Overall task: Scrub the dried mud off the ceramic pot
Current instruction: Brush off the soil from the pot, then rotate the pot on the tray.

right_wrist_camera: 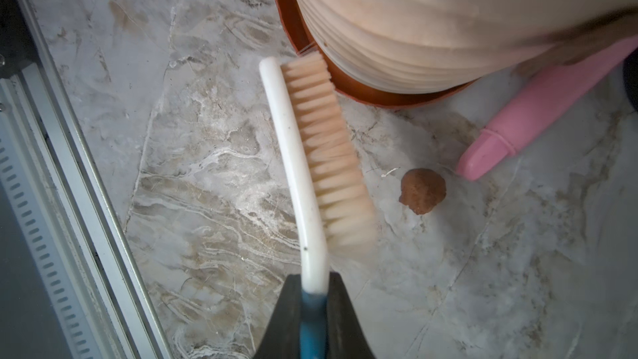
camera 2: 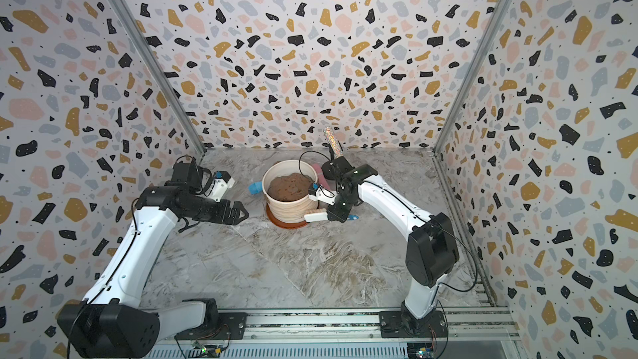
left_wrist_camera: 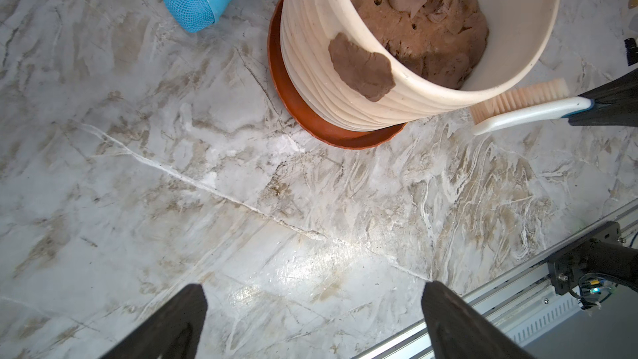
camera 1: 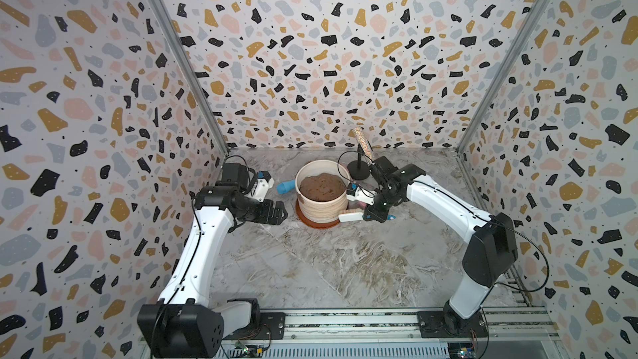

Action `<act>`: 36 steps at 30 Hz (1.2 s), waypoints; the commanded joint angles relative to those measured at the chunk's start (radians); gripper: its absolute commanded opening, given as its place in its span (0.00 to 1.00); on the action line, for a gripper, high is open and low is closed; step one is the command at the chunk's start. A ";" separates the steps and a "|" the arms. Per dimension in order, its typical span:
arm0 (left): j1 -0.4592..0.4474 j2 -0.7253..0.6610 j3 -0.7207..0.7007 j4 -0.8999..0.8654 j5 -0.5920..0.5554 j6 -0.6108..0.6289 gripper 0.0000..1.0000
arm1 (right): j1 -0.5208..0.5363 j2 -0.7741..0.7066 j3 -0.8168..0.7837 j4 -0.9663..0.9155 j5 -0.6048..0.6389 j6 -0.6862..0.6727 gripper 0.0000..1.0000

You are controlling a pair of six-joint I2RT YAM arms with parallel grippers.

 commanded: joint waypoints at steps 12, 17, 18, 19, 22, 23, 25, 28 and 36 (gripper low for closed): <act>-0.284 0.179 0.305 -0.179 0.027 0.355 0.93 | -0.091 -0.492 -0.197 0.123 0.010 0.563 0.00; -0.407 0.309 0.450 -0.200 -0.058 0.426 0.87 | -0.261 -0.598 -0.239 0.122 0.130 0.759 0.00; -0.435 0.336 0.470 -0.202 -0.094 0.453 0.86 | -0.287 -0.617 -0.248 0.122 0.136 0.784 0.00; -0.466 0.362 0.487 -0.204 -0.141 0.475 0.85 | -0.307 -0.630 -0.256 0.122 0.130 0.796 0.00; -0.540 0.438 0.545 -0.245 -0.213 0.553 0.86 | -0.316 -0.647 -0.267 0.117 0.084 0.793 0.00; -0.554 0.471 0.578 -0.279 -0.216 0.579 0.87 | -0.316 -0.650 -0.272 0.116 0.067 0.793 0.00; -0.567 0.523 0.638 -0.307 -0.245 0.596 0.87 | -0.316 -0.658 -0.286 0.117 0.043 0.800 0.00; -0.567 0.566 0.687 -0.310 -0.293 0.619 0.85 | -0.317 -0.670 -0.308 0.116 0.008 0.809 0.00; -0.567 0.628 0.673 -0.283 -0.331 0.683 0.58 | -0.316 -0.696 -0.332 0.117 -0.046 0.808 0.00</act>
